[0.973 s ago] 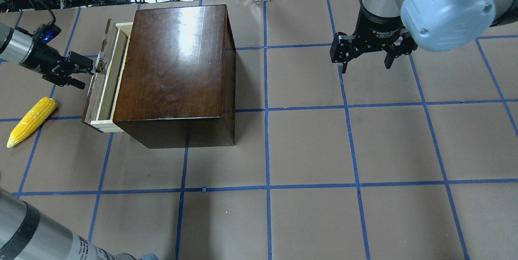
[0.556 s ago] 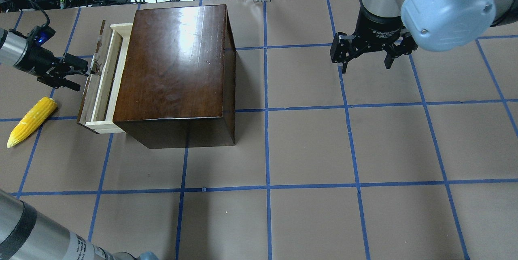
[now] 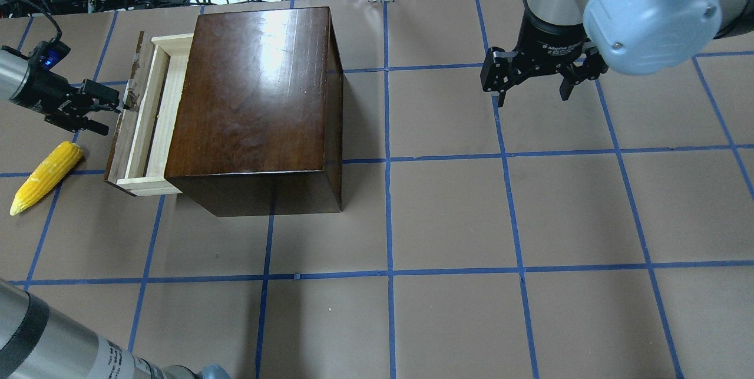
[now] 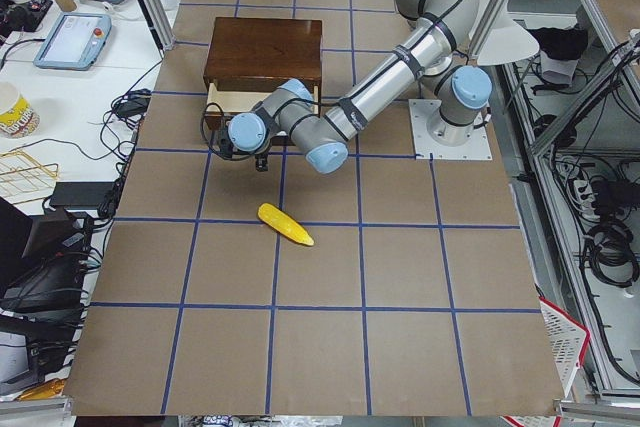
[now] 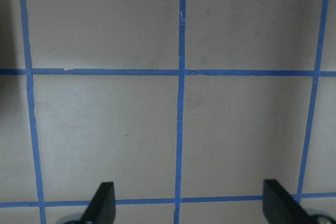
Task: Open drawer and put corn inside
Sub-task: 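Pull the drawer handle away from the cabinet with the left gripper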
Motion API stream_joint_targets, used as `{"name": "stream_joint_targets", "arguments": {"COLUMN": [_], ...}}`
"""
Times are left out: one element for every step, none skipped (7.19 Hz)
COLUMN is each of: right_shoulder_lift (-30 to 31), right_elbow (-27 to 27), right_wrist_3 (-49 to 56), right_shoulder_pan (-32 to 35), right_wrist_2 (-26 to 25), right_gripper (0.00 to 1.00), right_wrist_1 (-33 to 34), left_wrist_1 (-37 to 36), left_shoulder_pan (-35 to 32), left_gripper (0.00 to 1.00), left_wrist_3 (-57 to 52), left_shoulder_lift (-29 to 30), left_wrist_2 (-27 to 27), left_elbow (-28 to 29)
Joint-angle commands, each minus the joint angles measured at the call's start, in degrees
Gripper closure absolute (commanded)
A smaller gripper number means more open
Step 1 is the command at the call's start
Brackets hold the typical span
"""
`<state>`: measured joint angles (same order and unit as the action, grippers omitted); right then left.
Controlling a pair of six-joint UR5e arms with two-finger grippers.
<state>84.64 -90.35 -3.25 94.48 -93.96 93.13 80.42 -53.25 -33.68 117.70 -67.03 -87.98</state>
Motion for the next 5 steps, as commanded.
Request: {"name": "stream_joint_targets", "arguments": {"right_shoulder_lift": [0.0, 0.0, 0.0, 0.0, 0.0], "right_elbow": [0.0, 0.0, 0.0, 0.0, 0.0], "right_wrist_3": [0.0, 0.0, 0.0, 0.0, 0.0], "right_shoulder_pan": [0.0, 0.0, 0.0, 0.0, 0.0], "right_wrist_2": [0.0, 0.0, 0.0, 0.0, 0.0], "right_gripper": [0.00, 0.00, 0.00, 0.00, 0.00], "right_wrist_1": [0.0, 0.0, 0.0, 0.0, 0.0], "left_wrist_1": [0.0, 0.0, 0.1, 0.2, 0.6], "left_shoulder_pan": [0.2, 0.2, 0.3, 0.3, 0.3], "left_gripper": [0.00, 0.00, 0.00, 0.00, 0.00], "left_wrist_3": [0.0, 0.0, 0.0, 0.0, 0.3], "left_shoulder_lift": [-0.1, 0.1, 0.1, 0.1, -0.4], "left_wrist_2": [-0.1, -1.6, -2.3, -2.3, -2.2], "left_elbow": [0.2, 1.3, 1.5, 1.6, 1.7]}}
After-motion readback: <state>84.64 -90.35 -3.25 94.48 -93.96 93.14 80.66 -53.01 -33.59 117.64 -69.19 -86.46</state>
